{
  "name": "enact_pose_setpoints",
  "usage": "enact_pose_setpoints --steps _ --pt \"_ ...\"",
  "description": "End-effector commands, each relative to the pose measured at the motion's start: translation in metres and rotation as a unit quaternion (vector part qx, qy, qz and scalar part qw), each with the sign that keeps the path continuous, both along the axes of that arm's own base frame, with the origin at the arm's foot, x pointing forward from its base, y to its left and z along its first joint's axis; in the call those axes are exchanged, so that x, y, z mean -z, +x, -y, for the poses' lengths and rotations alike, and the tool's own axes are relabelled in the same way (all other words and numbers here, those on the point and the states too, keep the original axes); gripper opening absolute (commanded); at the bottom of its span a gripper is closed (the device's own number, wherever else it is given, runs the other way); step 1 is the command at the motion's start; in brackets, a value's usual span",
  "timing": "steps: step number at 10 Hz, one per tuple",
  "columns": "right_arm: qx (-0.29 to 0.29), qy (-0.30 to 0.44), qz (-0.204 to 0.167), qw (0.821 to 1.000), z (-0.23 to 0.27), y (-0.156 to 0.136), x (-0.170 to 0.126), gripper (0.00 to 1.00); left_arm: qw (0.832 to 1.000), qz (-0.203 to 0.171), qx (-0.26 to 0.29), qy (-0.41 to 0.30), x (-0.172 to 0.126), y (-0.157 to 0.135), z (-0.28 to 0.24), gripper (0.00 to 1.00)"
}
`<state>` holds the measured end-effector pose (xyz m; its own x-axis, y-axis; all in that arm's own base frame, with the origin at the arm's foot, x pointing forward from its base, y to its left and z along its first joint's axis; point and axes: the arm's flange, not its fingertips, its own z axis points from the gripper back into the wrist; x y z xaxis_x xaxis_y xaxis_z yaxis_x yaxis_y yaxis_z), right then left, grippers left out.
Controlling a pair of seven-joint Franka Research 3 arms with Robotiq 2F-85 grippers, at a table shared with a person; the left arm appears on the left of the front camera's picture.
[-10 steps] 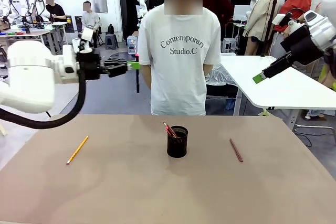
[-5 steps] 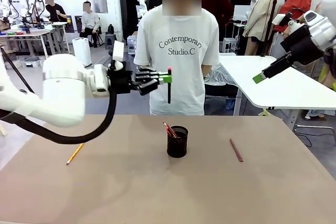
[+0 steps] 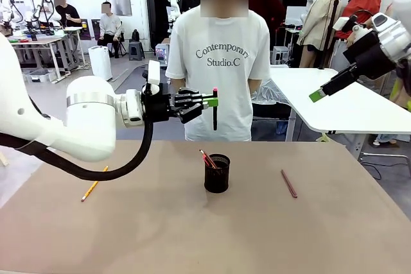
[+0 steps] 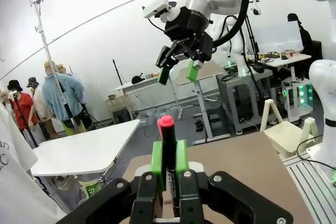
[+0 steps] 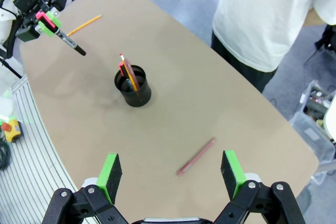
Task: Place the pens into the pen holder.
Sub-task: Pick up a writing instrument from the table and place it into the Pen holder.
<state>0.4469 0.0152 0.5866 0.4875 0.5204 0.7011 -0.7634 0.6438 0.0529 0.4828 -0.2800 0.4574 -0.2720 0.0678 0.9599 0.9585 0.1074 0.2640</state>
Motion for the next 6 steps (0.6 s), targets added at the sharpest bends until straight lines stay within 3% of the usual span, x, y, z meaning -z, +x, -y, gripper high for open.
enact_pose_setpoints --steps 1,3,6 --pt "-0.004 0.011 0.003 1.0 0.0 0.0 -0.001 1.0 1.0 -0.006 0.006 0.011 -0.005 -0.005 -0.006 0.0" --pt "-0.004 0.011 0.003 1.0 0.0 0.0 -0.001 1.0 1.0 0.0 0.003 0.004 -0.002 -0.001 -0.001 0.0" --pt "-0.004 0.011 0.003 1.0 0.0 0.0 -0.001 1.0 1.0 0.007 -0.007 0.018 0.024 0.025 0.037 0.0"
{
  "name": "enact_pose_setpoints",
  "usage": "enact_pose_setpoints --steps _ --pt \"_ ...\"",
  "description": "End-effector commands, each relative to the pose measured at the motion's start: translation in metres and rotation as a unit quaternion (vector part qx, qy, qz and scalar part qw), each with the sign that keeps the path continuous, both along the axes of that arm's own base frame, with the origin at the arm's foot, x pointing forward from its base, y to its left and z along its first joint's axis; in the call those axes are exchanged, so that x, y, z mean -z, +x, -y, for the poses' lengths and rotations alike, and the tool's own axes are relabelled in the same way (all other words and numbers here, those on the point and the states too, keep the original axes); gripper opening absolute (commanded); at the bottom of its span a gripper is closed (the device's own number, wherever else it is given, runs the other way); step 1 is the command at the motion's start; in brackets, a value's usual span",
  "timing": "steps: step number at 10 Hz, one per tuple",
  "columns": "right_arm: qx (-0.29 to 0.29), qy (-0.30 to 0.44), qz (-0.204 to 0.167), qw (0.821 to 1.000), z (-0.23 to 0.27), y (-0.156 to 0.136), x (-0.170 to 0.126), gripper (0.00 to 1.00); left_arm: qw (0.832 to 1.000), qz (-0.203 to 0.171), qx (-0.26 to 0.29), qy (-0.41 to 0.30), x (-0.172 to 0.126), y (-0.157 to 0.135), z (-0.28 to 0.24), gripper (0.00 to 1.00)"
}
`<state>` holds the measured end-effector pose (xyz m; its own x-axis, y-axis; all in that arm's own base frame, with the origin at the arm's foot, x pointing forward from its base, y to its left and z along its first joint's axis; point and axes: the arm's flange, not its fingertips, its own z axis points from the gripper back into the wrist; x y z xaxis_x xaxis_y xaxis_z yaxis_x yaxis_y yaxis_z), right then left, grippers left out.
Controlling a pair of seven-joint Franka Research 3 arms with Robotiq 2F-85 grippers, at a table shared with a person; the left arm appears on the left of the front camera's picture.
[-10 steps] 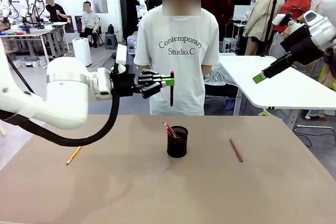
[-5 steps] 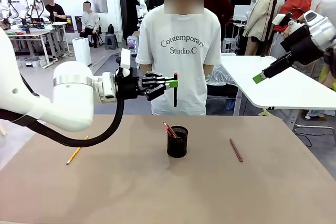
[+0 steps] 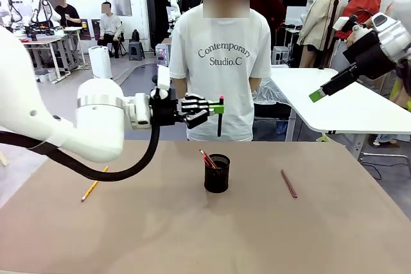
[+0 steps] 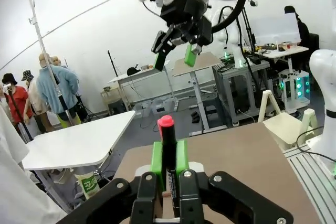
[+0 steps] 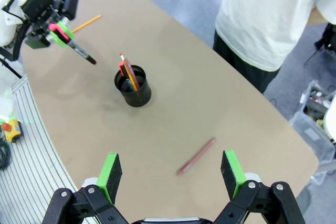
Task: Place the pens into the pen holder.
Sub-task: Pick up a writing instrument from the table and place it into the Pen holder.
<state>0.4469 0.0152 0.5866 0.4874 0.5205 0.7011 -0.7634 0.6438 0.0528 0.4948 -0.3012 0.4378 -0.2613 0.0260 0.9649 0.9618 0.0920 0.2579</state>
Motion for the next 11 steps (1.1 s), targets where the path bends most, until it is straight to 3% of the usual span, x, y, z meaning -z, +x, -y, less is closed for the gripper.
enact_pose_setpoints --steps 1,5,11 --pt "-0.004 0.011 0.003 1.0 0.0 0.0 0.0 1.0 1.0 0.022 -0.011 -0.009 0.009 0.017 0.025 0.0" --pt "-0.004 0.011 0.003 1.0 0.0 0.0 0.0 1.0 0.999 0.028 -0.022 0.019 0.05 0.041 0.057 0.0" --pt "-0.004 0.011 0.003 1.0 0.0 0.0 0.0 1.0 0.999 -0.016 -0.029 0.022 0.094 0.065 0.06 0.0"
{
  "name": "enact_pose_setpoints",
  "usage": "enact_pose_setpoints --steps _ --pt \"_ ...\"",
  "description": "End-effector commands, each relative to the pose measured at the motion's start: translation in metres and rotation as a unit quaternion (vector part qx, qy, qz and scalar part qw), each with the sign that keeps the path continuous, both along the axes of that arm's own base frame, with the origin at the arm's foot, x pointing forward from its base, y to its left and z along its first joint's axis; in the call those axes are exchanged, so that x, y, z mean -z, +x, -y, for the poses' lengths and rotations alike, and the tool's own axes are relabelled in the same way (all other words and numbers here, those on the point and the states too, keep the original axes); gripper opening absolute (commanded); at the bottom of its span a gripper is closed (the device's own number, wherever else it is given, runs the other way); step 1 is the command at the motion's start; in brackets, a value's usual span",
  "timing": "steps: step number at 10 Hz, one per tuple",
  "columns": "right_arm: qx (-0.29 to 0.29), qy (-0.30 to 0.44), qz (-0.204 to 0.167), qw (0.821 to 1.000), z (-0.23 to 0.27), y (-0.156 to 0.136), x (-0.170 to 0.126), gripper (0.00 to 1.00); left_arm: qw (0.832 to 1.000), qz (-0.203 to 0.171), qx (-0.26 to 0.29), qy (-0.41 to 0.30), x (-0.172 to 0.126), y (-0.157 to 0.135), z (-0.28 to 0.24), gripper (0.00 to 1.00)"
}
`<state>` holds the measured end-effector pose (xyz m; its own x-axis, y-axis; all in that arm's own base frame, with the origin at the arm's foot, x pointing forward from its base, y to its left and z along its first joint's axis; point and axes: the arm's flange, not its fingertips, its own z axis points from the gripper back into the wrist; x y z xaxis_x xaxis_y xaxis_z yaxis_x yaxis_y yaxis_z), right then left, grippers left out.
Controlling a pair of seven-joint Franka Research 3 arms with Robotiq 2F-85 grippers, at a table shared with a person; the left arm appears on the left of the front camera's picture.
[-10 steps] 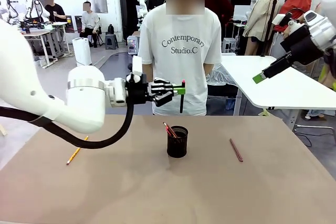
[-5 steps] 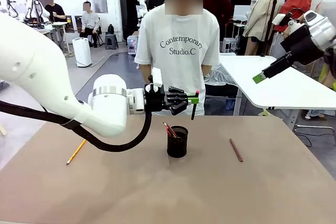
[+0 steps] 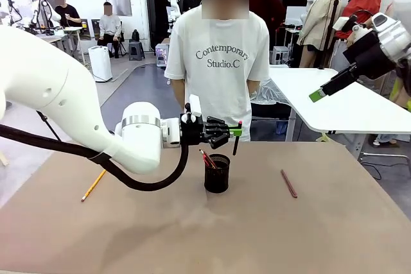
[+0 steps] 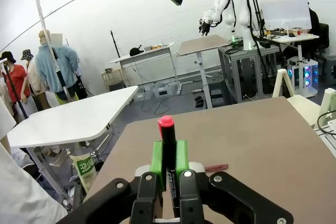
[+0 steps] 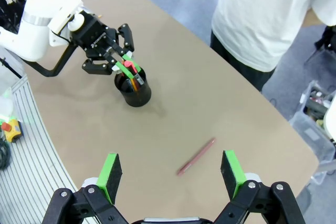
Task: Place the pens into the pen holder.
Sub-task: Pick up a writing instrument from the table and place it into the Pen holder.
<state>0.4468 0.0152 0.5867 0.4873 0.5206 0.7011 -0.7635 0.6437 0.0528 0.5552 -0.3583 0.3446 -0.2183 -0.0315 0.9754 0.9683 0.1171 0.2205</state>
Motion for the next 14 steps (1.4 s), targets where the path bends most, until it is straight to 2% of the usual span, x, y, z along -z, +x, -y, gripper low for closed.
enact_pose_setpoints --steps 1,5,14 --pt "-0.004 0.011 0.003 1.0 0.001 0.0 0.0 1.0 1.0 0.007 -0.009 -0.003 0.002 0.005 0.001 0.0" --pt "-0.004 0.011 0.003 1.0 0.001 0.0 0.0 1.0 0.999 0.012 -0.03 -0.017 0.003 0.014 -0.01 0.0" --pt "-0.004 0.011 0.003 1.0 0.001 0.0 0.0 1.0 0.998 -0.019 -0.058 -0.018 0.005 0.001 -0.054 0.0"
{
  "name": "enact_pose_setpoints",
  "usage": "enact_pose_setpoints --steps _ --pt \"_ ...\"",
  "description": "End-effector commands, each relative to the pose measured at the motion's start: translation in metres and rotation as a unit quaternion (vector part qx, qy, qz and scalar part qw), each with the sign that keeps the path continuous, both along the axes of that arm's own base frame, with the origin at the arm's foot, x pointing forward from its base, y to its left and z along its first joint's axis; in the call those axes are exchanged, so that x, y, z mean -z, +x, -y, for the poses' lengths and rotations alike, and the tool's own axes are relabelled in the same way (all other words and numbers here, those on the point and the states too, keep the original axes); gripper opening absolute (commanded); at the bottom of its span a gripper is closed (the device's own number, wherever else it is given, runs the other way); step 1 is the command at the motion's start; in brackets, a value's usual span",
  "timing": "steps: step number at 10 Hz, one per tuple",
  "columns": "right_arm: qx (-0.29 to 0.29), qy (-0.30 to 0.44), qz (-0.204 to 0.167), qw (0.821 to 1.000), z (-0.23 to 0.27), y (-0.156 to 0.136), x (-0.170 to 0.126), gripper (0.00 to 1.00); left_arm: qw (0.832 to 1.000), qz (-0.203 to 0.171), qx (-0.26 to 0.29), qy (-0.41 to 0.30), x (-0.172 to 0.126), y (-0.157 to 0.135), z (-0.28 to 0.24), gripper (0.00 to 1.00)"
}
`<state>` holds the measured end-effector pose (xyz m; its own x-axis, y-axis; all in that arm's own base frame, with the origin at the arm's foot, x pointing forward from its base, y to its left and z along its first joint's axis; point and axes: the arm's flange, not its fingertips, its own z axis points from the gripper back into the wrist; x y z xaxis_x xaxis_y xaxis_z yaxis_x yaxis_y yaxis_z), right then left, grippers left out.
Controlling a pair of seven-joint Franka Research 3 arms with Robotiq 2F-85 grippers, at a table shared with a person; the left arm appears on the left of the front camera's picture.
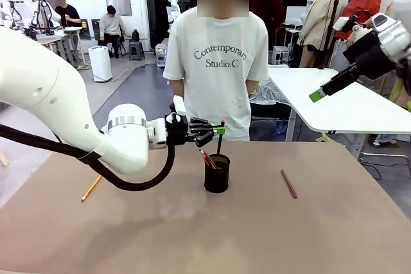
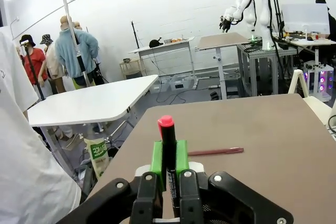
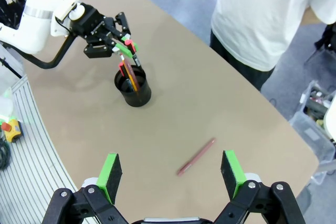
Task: Place the pens into the pen holder.
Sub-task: Pick up a writing instrument from the table and place it into the Pen holder.
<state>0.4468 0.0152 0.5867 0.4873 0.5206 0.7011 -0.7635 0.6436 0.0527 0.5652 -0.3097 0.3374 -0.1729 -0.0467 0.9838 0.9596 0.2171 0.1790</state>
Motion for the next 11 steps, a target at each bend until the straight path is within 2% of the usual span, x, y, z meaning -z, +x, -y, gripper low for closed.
enact_pose_setpoints --steps 1,3,4,8,9,11 --pt "-0.004 0.011 0.003 1.0 0.0005 0.0004 -0.0004 1.0 1.0 -0.004 -0.006 -0.015 0.0002 -0.0102 -0.0066 0.0" --pt "-0.004 0.011 0.003 1.0 0.0005 0.0004 -0.0004 1.0 1.0 -0.018 0.0 -0.014 0.0072 -0.0117 -0.0053 0.0" --pt "-0.004 0.011 0.003 1.0 0.0005 0.0004 -0.0004 1.0 1.0 -0.022 0.004 -0.016 0.0088 -0.0121 -0.0046 0.1" --pt "-0.004 0.011 0.003 1.0 0.0005 0.0004 -0.0004 1.0 0.999 -0.018 0.021 -0.028 0.0078 -0.0148 -0.0043 0.87" --pt "-0.004 0.011 0.003 1.0 0.0005 0.0004 -0.0004 1.0 0.999 -0.018 0.022 -0.029 0.0073 -0.0143 -0.0051 1.0" --pt "-0.004 0.011 0.003 1.0 0.0005 0.0004 -0.0004 1.0 0.999 -0.013 0.03 -0.027 0.0035 -0.0172 -0.0064 1.0"
